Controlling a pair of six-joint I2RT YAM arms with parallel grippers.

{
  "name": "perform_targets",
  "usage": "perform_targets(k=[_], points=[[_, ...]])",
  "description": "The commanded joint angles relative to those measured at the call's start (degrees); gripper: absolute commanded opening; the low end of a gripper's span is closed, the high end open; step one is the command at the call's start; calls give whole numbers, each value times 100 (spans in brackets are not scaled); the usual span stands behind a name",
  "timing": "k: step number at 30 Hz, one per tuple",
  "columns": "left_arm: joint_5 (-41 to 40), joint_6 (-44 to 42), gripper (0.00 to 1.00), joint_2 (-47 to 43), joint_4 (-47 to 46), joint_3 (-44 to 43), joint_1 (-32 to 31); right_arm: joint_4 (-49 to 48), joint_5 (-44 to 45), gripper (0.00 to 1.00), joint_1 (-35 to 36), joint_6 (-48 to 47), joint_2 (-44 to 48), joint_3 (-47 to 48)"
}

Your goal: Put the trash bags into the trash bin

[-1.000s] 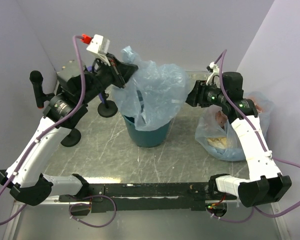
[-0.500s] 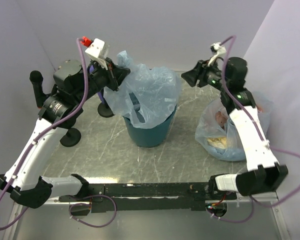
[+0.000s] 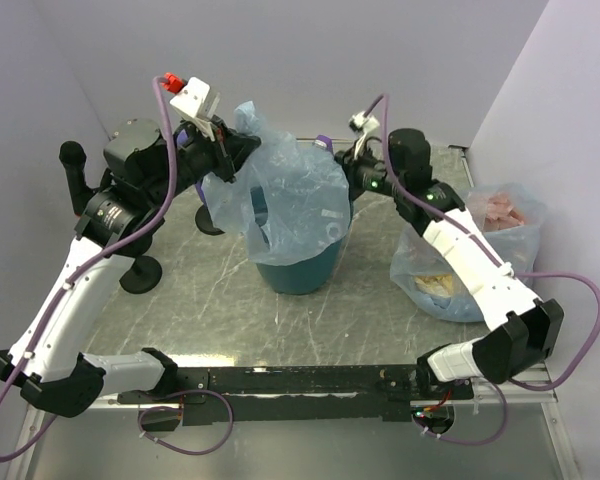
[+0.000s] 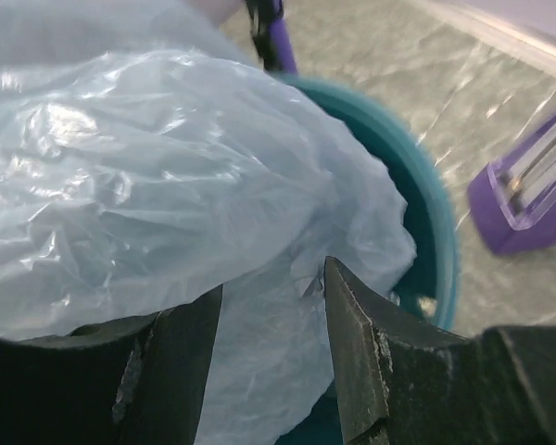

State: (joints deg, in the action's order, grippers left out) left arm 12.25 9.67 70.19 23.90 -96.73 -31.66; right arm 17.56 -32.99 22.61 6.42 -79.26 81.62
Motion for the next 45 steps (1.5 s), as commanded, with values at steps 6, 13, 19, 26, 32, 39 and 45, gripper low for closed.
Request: perform_targets(k=[6,13,19,26,32,39,45], points=[[164,26,1,-261,-1510,1147,46,607,1109,62,69,-737,244,-482],[-276,53,1,-94,-1977,1332,98,1013,1437,69,-335,-1564,525,424],[-531,-26,1,433,-1460,666,107,907,884,70,-653,-1291,956,495],[-619,9,1,627,-1591,664,99,1353,-962,66,-609,-2284,2063,-401],[-478,-9,1,443,-1616,1190,116,1953,-1043,59,-284,-2988,2284,-814],[-320,298,1,363,-1853,1631,99,1576,-638,54,32,-3094,1731,-894],[189,851,1,837,-2310,1394,99,1452,-402,54,68,-2760,1440,-727]])
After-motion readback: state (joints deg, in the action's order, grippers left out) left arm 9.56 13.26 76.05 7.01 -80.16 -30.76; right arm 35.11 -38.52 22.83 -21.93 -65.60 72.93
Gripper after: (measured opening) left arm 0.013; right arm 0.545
